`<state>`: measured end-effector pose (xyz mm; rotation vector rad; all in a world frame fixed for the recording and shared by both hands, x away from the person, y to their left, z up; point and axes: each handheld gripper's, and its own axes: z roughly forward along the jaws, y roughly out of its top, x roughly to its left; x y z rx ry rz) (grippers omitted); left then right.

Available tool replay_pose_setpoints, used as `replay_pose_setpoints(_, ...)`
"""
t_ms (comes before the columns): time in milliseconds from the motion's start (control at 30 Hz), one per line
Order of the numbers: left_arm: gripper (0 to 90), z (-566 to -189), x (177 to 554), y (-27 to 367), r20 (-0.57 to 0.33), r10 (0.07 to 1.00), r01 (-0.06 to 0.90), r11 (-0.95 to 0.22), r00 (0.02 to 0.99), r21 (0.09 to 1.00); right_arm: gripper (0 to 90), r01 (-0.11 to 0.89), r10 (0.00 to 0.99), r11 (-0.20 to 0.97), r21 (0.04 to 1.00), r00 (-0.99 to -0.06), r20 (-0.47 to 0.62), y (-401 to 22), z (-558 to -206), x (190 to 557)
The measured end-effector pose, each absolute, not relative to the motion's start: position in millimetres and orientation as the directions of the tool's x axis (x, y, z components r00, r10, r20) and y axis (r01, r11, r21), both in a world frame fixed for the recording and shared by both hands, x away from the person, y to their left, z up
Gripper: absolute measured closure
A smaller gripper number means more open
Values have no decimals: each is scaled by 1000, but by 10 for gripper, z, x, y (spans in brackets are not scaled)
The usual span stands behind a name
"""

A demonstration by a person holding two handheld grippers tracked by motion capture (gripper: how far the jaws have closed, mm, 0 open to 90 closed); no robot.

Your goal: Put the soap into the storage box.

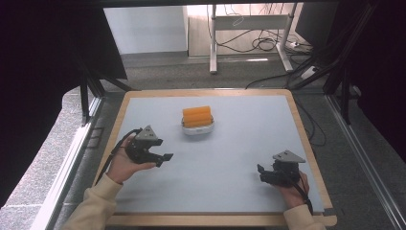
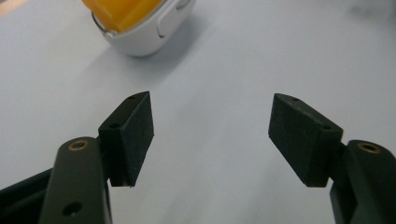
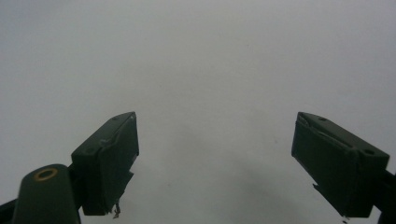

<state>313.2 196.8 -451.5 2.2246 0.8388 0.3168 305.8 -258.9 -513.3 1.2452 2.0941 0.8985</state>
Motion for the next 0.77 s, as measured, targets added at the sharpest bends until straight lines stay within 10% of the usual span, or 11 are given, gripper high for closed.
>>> replay_pose_setpoints(767, 304, -4552, 3037, 2102, -25, 665, 492, -527, 747, 693, 148, 494, 889, 299, 816, -454, -50, -2624, -5084, 2997)
